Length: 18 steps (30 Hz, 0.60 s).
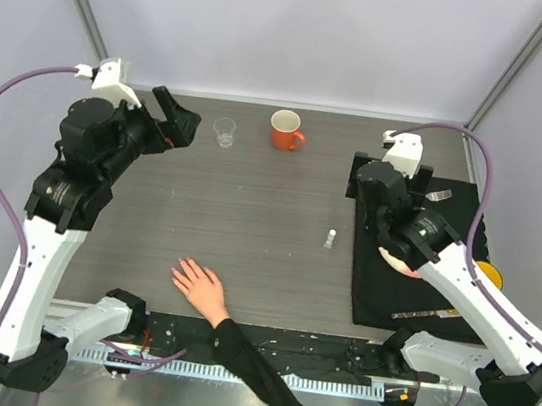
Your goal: Paint the nails
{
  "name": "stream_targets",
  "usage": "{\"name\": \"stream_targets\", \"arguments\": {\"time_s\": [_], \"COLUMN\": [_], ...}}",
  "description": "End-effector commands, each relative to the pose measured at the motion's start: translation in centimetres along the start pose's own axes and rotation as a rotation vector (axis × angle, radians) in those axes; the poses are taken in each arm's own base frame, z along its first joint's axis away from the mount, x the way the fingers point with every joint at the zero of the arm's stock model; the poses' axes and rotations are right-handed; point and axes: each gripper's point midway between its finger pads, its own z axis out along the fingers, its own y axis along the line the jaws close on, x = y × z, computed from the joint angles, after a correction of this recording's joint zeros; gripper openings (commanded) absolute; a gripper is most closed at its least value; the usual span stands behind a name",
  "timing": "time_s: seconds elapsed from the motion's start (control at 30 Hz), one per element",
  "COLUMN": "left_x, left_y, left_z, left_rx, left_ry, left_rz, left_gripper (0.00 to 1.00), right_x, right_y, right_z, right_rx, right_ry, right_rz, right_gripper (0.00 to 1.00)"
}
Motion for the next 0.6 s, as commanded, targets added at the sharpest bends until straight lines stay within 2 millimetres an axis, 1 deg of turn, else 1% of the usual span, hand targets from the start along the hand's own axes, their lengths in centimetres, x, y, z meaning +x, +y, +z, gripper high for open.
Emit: {"name": "stream_targets", "arguments": {"time_s": [0.0, 0.07, 0.1, 0.13, 0.17, 0.2, 0.23, 0.27, 0.3, 0.33, 0.37, 0.4, 0.43, 0.47, 0.5, 0.53, 0.57], "left_x": [-0.8, 1.3, 4.4, 5.9, 7.4, 9.6, 11.8, 12.8, 14.6, 16.1, 17.0, 18.3, 20.3, 21.1, 22.0, 22.9, 25.1], "left_y": [-1.5, -2.0, -2.2, -2.1, -1.9, -2.5, -1.5, -1.5, -3.3, -2.9, -4.1, -5.9, -6.7, -7.3, -9.4, -10.1, -9.7], "left_z": [0.3, 2.0, 4.7, 5.2, 6.2, 7.1, 8.7, 9.8, 9.8, 11.1, 11.7, 11.8, 13.0, 13.5, 13.9, 14.3, 15.7], "left_rx": [0.075, 0.102, 0.132, 0.125, 0.117, 0.123, 0.057, 0.022, 0.053, 0.002, 0.029, 0.07, 0.079, 0.073, 0.099, 0.096, 0.041], "left_ry": [-0.029, 0.087, 0.226, 0.31, 0.369, 0.437, 0.479, 0.474, 0.497, 0.504, 0.505, 0.524, 0.558, 0.561, 0.551, 0.551, 0.563], "left_rz": [-0.016, 0.002, 0.009, 0.01, 0.024, 0.047, 0.082, 0.119, 0.175, 0.218, 0.229, 0.236, 0.244, 0.252, 0.27, 0.29, 0.332], "left_gripper": [1.0, 1.0, 1.0, 1.0, 1.0, 0.99, 0.99, 0.99, 1.0, 1.0, 1.0, 1.0, 1.0, 1.0, 1.0, 1.0, 1.0], "right_x": [2.4, 3.9, 4.7, 5.7, 6.4, 7.5, 8.2, 9.0, 9.9, 10.5, 10.7, 11.8, 12.3, 11.9, 12.7, 12.7, 13.1], "right_y": [0.5, 1.3, 1.7, 2.2, 2.5, 2.9, 3.0, 3.2, 3.1, 3.1, 2.8, 2.5, 1.9, 1.0, 0.0, -0.5, -2.1], "right_z": [1.3, 2.0, 2.1, 2.5, 2.6, 2.7, 2.9, 3.1, 3.2, 3.2, 3.1, 3.3, 3.6, 3.7, 3.9, 4.0, 4.8], "right_rx": [0.054, 0.048, 0.031, 0.024, 0.015, -0.004, -0.006, -0.007, -0.001, -0.003, -0.004, -0.007, 0.0, 0.008, 0.02, 0.011, 0.027], "right_ry": [0.058, 0.109, 0.14, 0.172, 0.191, 0.222, 0.238, 0.259, 0.278, 0.291, 0.291, 0.298, 0.309, 0.297, 0.318, 0.323, 0.347], "right_rz": [0.0, -0.046, -0.071, -0.098, -0.118, -0.139, -0.155, -0.17, -0.181, -0.186, -0.186, -0.201, -0.186, -0.143, -0.113, -0.063, 0.014], "right_gripper": [1.0, 1.0, 0.99, 1.0, 1.0, 1.0, 1.0, 0.99, 1.0, 1.0, 1.0, 1.0, 1.0, 1.0, 0.99, 0.99, 0.99]}}
